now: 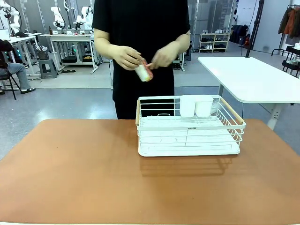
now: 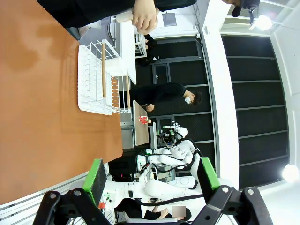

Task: Clean the table.
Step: Pick up the Lint Roller when the human hands it over.

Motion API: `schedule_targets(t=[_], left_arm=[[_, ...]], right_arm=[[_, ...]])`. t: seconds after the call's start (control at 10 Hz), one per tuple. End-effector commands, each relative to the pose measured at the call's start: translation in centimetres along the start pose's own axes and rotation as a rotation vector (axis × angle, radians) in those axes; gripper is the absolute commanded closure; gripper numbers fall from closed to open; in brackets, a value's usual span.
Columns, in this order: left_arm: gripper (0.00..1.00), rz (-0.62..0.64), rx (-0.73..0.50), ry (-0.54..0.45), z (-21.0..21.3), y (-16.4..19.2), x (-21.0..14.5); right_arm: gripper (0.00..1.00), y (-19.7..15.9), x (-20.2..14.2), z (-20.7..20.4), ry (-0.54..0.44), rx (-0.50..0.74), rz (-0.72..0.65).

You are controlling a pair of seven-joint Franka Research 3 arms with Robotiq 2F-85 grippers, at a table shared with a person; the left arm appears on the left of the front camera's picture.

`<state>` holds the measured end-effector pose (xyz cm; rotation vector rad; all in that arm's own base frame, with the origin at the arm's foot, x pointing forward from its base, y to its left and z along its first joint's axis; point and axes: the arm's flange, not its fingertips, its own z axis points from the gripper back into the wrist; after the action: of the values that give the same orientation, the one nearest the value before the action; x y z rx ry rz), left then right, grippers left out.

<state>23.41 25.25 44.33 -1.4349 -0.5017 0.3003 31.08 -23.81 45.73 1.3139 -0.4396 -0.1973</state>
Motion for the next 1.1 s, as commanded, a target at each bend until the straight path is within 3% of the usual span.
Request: schedule_targets(t=[0.0,1.0], left_arm=[[0.0,-0.021,-0.027,-0.006,0.32,-0.09,0.33],[0.0,-0.021,-0.027,-0.006,0.32,-0.09,0.33]], right_arm=[[0.0,0.32,-0.18,0.05,-0.002,0.011,-0.001],[0.0,0.32,-0.18,0.05,-0.002,0.011,-0.001]])
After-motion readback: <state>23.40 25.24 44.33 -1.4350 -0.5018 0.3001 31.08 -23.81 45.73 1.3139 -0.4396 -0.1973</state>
